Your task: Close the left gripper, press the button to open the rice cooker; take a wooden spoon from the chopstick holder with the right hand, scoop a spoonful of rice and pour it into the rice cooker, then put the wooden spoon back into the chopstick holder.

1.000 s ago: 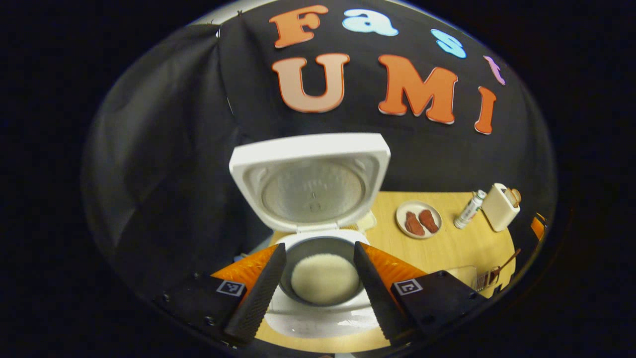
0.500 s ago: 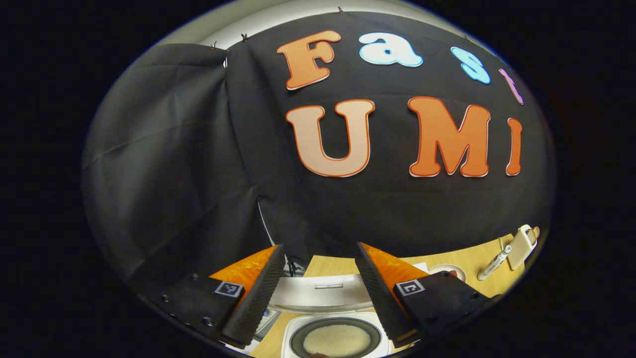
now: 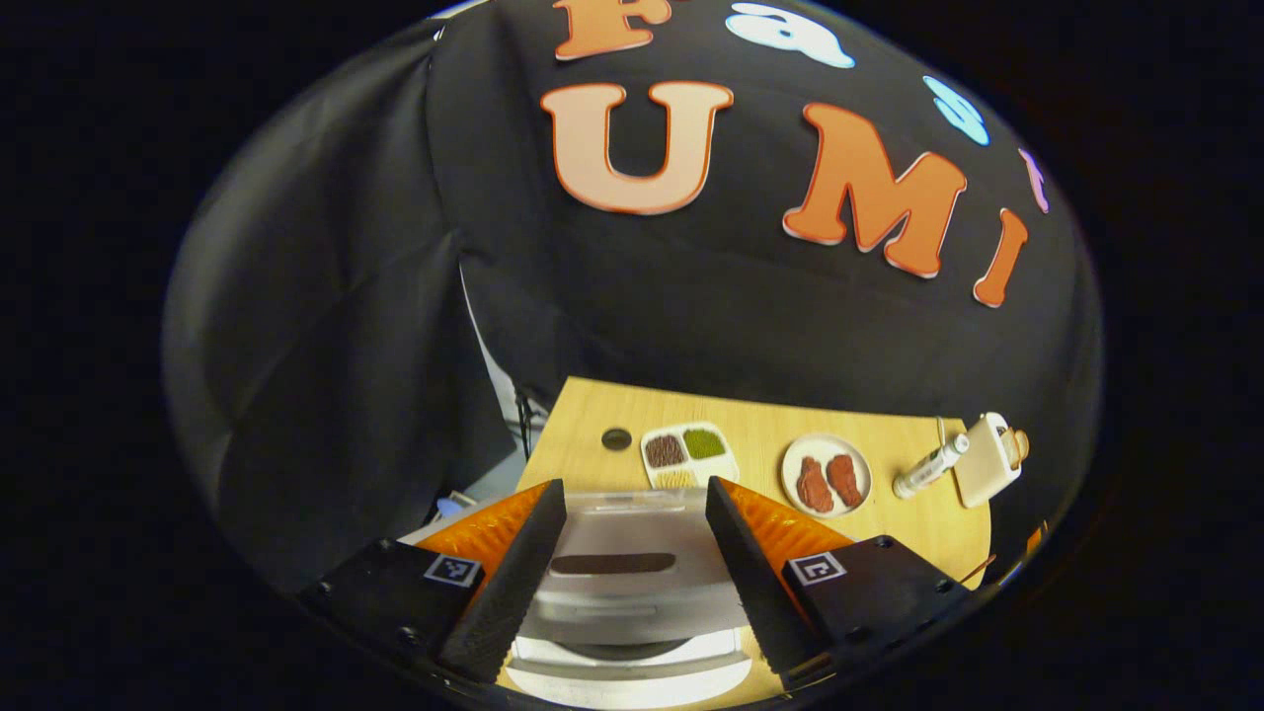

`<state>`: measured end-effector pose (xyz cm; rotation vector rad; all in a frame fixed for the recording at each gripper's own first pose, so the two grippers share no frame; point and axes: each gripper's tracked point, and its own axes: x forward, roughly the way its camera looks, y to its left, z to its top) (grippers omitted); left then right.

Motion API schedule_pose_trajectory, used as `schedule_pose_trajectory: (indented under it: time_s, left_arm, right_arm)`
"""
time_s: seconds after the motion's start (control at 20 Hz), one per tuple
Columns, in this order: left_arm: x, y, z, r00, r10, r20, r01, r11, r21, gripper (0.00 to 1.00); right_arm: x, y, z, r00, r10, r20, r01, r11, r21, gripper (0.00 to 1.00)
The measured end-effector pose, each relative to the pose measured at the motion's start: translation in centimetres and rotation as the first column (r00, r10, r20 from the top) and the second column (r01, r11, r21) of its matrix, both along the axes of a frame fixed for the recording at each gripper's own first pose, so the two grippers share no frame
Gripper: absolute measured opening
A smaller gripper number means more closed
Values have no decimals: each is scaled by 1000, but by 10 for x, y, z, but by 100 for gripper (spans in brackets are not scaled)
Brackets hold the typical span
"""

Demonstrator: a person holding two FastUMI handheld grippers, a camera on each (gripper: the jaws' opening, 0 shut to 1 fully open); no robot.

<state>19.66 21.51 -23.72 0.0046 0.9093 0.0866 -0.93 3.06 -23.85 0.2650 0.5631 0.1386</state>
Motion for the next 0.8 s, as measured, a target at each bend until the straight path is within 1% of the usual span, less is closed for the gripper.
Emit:
schedule_pose_trajectory:
  time_s: [0.05, 0.1, 0.15, 0.25, 0.35, 0.5, 0.55, 0.6, 0.65, 0.7, 0.75, 0.8]
  left_arm:
    - [-15, 5, -12, 1000, 22, -21, -22, 1000, 10, 96]
    - [-28, 3, -16, 1000, 25, -9, -25, 1000, 3, 95]
    - [-43, 2, -19, 999, 32, -22, -33, 999, -1, 91]
    - [-69, 2, -26, 998, 48, -41, -49, 999, -8, 92]
    - [-91, 3, -42, 996, 53, -75, -53, 999, 4, 92]
    - [-126, 7, -83, 984, 64, -169, -58, 998, 38, 92]
    - [-140, 6, -104, 971, 73, -229, -68, 997, 29, 92]
    - [-128, 8, -104, 988, 68, -141, -63, 997, 38, 92]
    - [-124, 9, -123, 973, 76, -218, -71, 997, 28, 92]
    - [-120, 7, -123, 975, 87, -206, -83, 996, 28, 93]
    - [-110, 8, -138, 977, 70, -201, -66, 997, 27, 94]
    - [-115, 3, -133, 975, 68, -214, -62, 998, 33, 93]
  right_arm:
    - [-1, 3, -3, 1000, 14, -5, -14, 1000, 1, 92]
    - [-2, 2, -5, 1000, 21, -7, -21, 1000, -4, 92]
    - [-3, 2, -6, 999, 31, -11, -31, 1000, -4, 92]
    - [-5, 4, -7, 999, 41, -19, -41, 999, 11, 92]
    - [-4, 6, -7, 999, 44, -12, -44, 999, 24, 92]
    - [-6, 13, -7, 998, 64, -7, -64, 998, 28, 92]
    - [-6, 14, -7, 998, 68, -6, -68, 997, 27, 92]
    - [-6, 15, -7, 997, 72, -8, -72, 997, 28, 92]
    - [-7, 15, -7, 997, 74, -10, -74, 997, 29, 92]
    - [-7, 15, -6, 997, 76, -4, -76, 997, 29, 92]
    - [-6, 14, -3, 997, 74, 4, -74, 997, 27, 92]
    - [-5, 14, -1, 997, 73, 7, -73, 997, 26, 92]
